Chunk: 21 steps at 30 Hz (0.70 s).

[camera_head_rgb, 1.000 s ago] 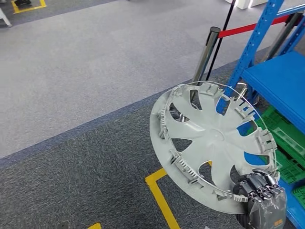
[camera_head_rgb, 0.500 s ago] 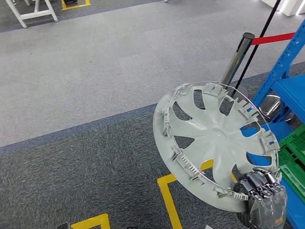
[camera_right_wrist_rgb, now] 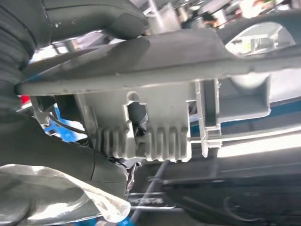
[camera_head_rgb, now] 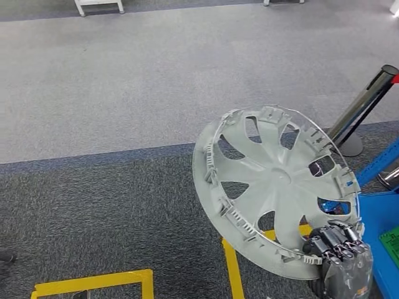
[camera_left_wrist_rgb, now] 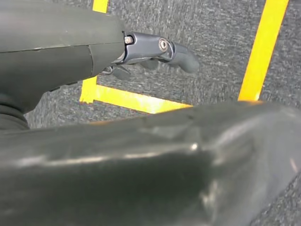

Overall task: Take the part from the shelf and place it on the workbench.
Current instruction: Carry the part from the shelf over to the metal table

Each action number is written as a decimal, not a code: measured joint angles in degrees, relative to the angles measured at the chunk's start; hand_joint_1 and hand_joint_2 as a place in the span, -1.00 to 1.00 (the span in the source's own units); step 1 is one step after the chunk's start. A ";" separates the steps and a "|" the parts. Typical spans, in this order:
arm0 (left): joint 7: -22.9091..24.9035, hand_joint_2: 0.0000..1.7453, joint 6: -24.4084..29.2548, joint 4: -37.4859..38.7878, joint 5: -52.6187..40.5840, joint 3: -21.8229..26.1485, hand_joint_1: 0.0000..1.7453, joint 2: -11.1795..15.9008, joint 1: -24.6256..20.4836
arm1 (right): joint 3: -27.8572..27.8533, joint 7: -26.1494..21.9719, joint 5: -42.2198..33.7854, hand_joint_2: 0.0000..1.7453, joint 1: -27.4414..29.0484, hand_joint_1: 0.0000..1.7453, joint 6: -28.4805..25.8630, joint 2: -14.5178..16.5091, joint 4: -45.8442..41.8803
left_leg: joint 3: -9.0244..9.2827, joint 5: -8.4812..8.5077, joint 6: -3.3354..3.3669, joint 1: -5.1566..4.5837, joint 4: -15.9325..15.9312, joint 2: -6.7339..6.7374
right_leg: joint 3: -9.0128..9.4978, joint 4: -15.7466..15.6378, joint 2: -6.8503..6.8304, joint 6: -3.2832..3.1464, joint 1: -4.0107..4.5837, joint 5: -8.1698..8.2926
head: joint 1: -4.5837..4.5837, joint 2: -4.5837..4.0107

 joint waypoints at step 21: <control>0.38 -1.00 -0.05 0.08 -0.65 0.12 -1.00 -0.02 0.09 | 0.38 -0.73 0.58 1.00 -0.16 1.00 -0.03 -0.25 0.07 | -2.03 0.01 -1.52 -0.53 3.75 4.82 | 7.48 -14.10 -5.68 -1.54 0.49 6.53 | -0.77 0.00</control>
